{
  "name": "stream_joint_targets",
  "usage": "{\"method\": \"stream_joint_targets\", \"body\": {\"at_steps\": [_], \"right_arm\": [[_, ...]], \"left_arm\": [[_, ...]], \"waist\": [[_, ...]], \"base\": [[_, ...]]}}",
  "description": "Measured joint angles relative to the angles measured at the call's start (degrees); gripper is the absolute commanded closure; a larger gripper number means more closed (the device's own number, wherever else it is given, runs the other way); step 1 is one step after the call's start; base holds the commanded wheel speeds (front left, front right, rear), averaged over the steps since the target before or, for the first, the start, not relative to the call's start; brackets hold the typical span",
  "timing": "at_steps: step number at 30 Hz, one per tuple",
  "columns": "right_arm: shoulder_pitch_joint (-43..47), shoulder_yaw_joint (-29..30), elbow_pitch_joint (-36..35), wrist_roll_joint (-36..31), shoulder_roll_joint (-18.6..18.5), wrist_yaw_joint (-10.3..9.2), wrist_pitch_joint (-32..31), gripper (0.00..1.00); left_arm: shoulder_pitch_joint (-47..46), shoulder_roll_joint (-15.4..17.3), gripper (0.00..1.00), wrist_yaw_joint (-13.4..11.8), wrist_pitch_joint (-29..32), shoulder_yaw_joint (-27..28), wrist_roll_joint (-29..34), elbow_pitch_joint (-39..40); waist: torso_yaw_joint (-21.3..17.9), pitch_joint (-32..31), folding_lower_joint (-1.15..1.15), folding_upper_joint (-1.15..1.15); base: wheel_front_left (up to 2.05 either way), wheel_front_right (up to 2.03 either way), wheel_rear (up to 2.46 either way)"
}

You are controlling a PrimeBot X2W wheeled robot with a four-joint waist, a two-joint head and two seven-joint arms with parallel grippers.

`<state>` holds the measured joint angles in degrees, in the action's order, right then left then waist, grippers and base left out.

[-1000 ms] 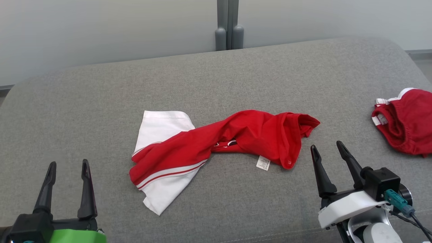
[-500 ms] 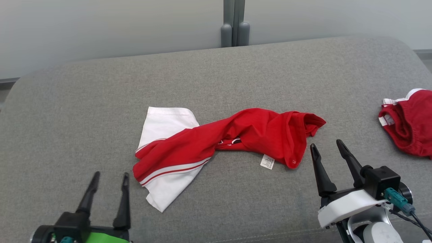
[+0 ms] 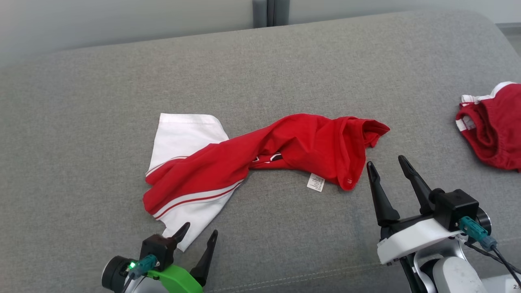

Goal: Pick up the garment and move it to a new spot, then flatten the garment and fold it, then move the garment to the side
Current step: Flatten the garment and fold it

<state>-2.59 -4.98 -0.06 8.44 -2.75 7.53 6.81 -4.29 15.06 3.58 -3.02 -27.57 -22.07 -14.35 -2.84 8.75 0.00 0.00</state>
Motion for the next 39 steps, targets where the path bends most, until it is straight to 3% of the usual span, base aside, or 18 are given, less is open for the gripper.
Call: {"method": "stream_joint_targets", "body": {"at_steps": [9,10,11,12,13,19,28,33,39], "right_arm": [[-0.7,0.4,0.5,0.6,0.0,0.0,1.2,0.0],[-0.7,0.4,0.5,0.6,0.0,0.0,1.2,0.0],[-0.8,0.4,0.6,0.6,0.0,0.0,1.4,0.0],[-1.0,0.4,0.7,0.6,0.0,0.0,1.4,0.0],[-1.1,0.5,0.8,0.7,0.0,0.0,1.5,0.0],[-1.2,1.4,1.2,0.8,0.0,0.0,2.1,0.0],[-0.8,2.7,1.1,1.1,0.0,0.0,2.4,0.0],[-0.6,3.2,1.0,1.3,0.0,0.0,2.6,0.0],[-0.4,3.5,1.1,1.7,0.0,0.0,2.9,0.0]], "left_arm": [[-4.6,2.0,0.0,0.0,1.8,-0.4,1.6,-8.1],[-4.6,2.0,0.09,0.0,1.8,-0.4,1.6,-8.1],[-5.0,2.3,0.53,0.1,1.9,-0.6,1.7,-8.4],[-5.4,2.6,0.85,0.4,2.0,-0.8,2.0,-8.5],[-5.9,3.1,1.0,0.6,2.0,-1.1,2.1,-8.6],[-6.7,6.8,1.0,2.6,6.4,-4.6,3.1,-3.7],[-6.1,18.9,1.0,3.7,20.5,-8.2,0.6,19.9],[-4.8,24.4,1.0,3.2,29.0,-5.9,-4.2,35.1],[-6.9,27.6,1.0,1.9,32.5,-1.6,-7.0,40.2]], "waist": [[-2.2,3.5,0.0,0.0],[-2.2,3.5,0.0,0.0],[-2.4,3.8,0.0,0.0],[-2.5,3.9,0.0,0.0],[-2.5,4.1,0.0,0.0],[-1.7,3.8,0.0,0.0],[0.5,2.8,0.0,0.0],[1.3,2.5,0.0,0.0],[1.5,2.7,0.0,0.0]], "base": [[0.0,0.0,0.0],[0.0,0.0,0.0],[0.0,0.0,0.0],[0.0,0.0,0.0],[0.0,0.0,0.0],[0.0,0.0,0.0],[0.0,0.0,0.0],[0.0,0.0,0.0],[0.0,0.0,0.0]]}}
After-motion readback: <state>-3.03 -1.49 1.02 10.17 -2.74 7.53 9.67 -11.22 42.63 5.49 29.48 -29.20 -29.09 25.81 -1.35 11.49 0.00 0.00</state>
